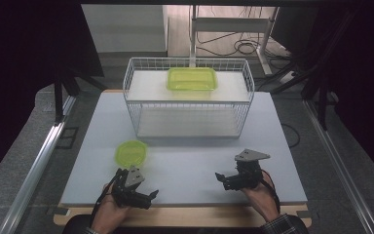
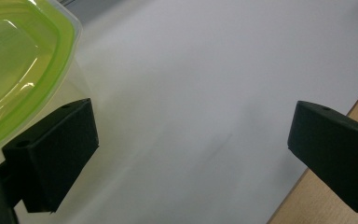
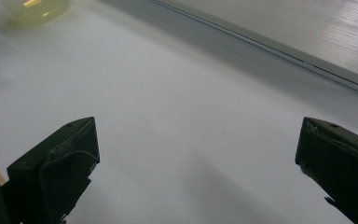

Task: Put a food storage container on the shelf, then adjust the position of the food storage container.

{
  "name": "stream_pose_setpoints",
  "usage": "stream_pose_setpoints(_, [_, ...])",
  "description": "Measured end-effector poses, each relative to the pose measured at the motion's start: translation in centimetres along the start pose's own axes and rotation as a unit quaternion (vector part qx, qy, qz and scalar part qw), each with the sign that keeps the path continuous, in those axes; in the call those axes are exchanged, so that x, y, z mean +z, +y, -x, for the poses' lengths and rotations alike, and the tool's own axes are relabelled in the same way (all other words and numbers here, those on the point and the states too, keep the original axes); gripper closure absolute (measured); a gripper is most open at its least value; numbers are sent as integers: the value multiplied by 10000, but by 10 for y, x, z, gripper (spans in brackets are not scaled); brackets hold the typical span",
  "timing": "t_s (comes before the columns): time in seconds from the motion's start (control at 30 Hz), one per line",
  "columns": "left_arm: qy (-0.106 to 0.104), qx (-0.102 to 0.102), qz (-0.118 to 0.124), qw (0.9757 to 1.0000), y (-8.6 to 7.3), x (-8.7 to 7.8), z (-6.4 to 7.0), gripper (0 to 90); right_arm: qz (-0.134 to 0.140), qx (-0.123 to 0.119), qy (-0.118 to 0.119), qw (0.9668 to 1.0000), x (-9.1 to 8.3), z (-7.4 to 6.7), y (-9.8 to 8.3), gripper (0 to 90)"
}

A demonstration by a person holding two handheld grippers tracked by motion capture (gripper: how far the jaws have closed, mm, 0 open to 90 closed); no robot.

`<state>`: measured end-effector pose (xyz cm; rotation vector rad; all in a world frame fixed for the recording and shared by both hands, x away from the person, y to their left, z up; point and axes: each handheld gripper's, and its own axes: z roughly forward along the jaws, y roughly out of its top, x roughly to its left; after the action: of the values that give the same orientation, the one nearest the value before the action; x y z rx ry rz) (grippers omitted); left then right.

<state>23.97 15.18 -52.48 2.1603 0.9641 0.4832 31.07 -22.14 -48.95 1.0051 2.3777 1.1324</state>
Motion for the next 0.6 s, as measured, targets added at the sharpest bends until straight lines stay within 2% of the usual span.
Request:
stream_pose_setpoints(0.2, [-150,-62,107,9998,3,-5,-3,12,11,15,-65,10000,1,5,-2,0])
stream_pose_setpoints(0.33, [-25,-61,201,9998,8,-12,-7,52,-34,49,-82,9999,3,9,-4,0])
stream_pose_setpoints(0.4, [-33,-71,247,9997,11,-14,-10,90,-58,77,-60,9999,4,10,-5,0])
stream_pose_setpoints(0.47, [-80,-91,319,9994,14,-17,-14,164,-54,93,-52,9999,4,10,-5,0])
stream_pose_setpoints(0.5, [-89,-119,355,9993,16,-18,-16,164,-55,99,-43,9999,5,10,-5,0])
stream_pose_setpoints(0.57, [-135,-215,436,9987,21,-21,-20,294,-70,101,-25,9999,5,10,-5,0])
stream_pose_setpoints(0.6, [-183,-259,455,9985,23,-23,-23,294,-77,92,-22,9999,5,10,-5,0])
